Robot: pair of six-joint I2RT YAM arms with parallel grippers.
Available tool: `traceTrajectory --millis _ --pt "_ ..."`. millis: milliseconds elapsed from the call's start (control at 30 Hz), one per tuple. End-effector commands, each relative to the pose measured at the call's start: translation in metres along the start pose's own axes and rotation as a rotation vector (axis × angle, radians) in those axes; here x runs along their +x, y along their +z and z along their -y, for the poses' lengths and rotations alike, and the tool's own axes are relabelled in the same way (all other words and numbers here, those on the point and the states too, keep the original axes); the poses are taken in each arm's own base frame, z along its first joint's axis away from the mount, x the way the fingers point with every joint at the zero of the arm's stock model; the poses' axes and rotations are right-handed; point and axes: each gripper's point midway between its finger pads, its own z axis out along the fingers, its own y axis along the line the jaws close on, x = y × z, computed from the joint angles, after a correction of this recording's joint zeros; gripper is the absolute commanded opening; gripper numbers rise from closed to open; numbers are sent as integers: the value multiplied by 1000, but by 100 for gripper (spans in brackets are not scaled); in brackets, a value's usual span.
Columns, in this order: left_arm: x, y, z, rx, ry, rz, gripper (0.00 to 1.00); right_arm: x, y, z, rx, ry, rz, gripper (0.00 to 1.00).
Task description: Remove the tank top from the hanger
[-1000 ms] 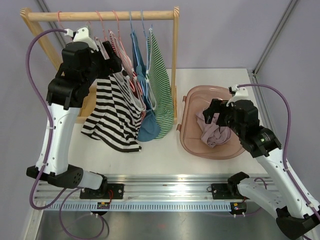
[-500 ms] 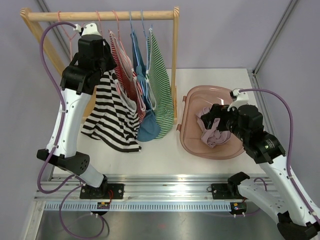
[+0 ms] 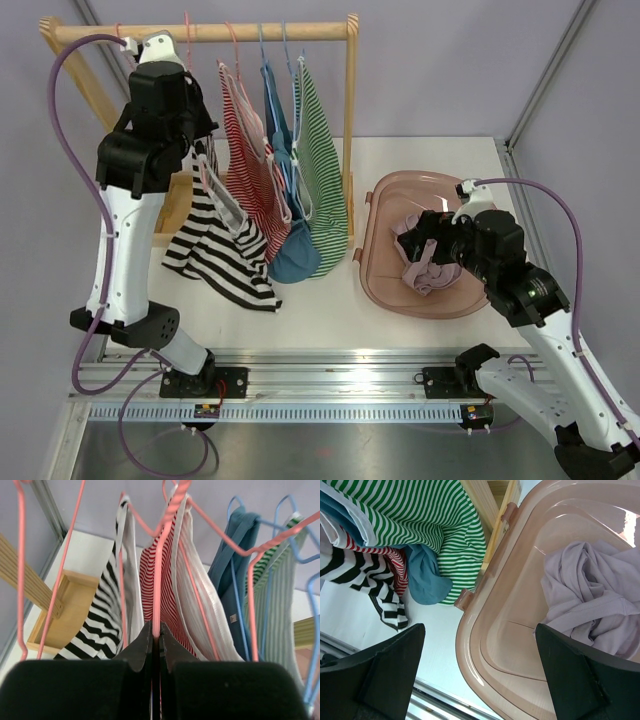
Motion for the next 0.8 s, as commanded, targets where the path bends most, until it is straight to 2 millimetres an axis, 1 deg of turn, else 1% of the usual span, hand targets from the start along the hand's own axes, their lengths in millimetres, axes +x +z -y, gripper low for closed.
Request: traceTrajectory --millis 0,33,133,233,300,333,433,467,533,567,600,633,667,700,733,767 --pt "-43 -34 -1 48 -11 127 0 -11 -5 -10 -47 7 41 99" --pt "-48 -42 -2 65 -18 142 0 -13 -5 -12 -53 6 45 100" --pt "-52 -57 0 112 -19 152 0 -14 -5 -15 -70 8 45 100" --pt "-48 -62 1 137 -8 147 0 -14 -5 -17 -79 8 47 100" --pt "-47 -71 -1 151 -4 149 0 -13 -4 -17 -79 10 42 99" --pt "-45 -80 -2 173 -3 148 0 -13 -4 -18 -85 8 41 99" --pt "-42 -93 -4 198 -9 158 0 -12 -3 -20 -99 7 40 99" --pt "-40 -104 -7 216 -13 169 0 -11 -2 -21 -107 9 35 99" --pt "-31 -111 -6 252 -8 156 0 -11 -2 -24 -121 9 36 99" --pt "-32 -126 -9 273 -18 176 0 -10 -1 -26 -135 13 30 100" --pt "-18 -121 -9 279 -7 138 0 -11 -1 -29 -152 13 34 99" --pt "-11 -126 -7 310 -2 125 0 -12 -1 -31 -164 12 36 99" --pt "-4 -129 -7 321 -5 109 0 -11 -4 -39 -208 11 29 99" --pt "8 -137 -12 337 -5 97 0 -15 -5 -46 -245 11 40 99" --pt "18 -143 -8 380 0 77 0 -16 -7 -54 -288 9 41 99" --pt "25 -148 -8 400 1 69 0 -13 -15 -69 -377 8 24 99"
